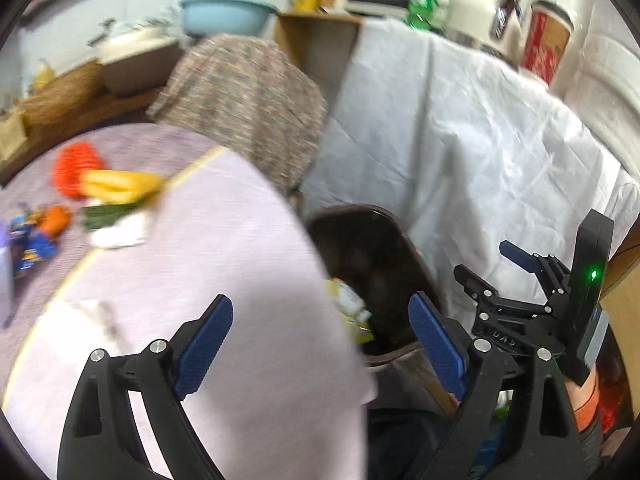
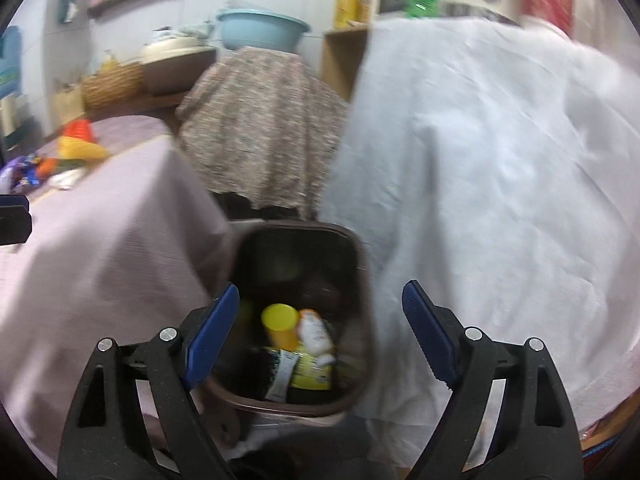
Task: Collect trash
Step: 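Move both tools back over the table toward the white tissues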
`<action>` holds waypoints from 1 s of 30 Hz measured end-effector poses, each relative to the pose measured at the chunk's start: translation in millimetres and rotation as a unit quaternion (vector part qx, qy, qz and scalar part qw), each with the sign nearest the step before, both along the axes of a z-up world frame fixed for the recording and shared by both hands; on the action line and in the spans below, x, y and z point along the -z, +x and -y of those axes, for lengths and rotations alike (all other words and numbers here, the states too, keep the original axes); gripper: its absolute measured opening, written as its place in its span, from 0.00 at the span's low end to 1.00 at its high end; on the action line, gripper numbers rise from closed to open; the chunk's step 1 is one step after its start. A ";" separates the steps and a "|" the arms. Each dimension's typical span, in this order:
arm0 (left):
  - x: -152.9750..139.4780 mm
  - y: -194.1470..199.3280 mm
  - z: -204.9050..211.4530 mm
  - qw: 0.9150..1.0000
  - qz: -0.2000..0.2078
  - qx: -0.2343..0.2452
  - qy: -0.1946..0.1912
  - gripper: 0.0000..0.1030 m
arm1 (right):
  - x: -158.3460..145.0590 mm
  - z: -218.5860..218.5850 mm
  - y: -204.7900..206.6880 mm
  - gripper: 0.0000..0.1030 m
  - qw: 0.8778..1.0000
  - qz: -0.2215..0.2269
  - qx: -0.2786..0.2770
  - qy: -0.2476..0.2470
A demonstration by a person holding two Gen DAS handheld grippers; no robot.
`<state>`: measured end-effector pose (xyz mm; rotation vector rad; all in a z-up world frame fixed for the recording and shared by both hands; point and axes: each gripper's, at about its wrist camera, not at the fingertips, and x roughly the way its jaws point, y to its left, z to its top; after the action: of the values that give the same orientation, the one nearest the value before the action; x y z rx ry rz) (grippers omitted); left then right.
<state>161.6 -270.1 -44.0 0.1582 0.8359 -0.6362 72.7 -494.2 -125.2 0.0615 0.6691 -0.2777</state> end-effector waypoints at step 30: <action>6.1 -19.2 -291.3 0.970 0.043 -0.239 0.018 0.91 | -35.1 -253.0 32.4 0.81 0.957 0.005 -0.282 0.072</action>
<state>142.4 21.2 -50.2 0.0131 0.7660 -0.1591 105.1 -241.2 -90.1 0.0098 0.6690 0.3215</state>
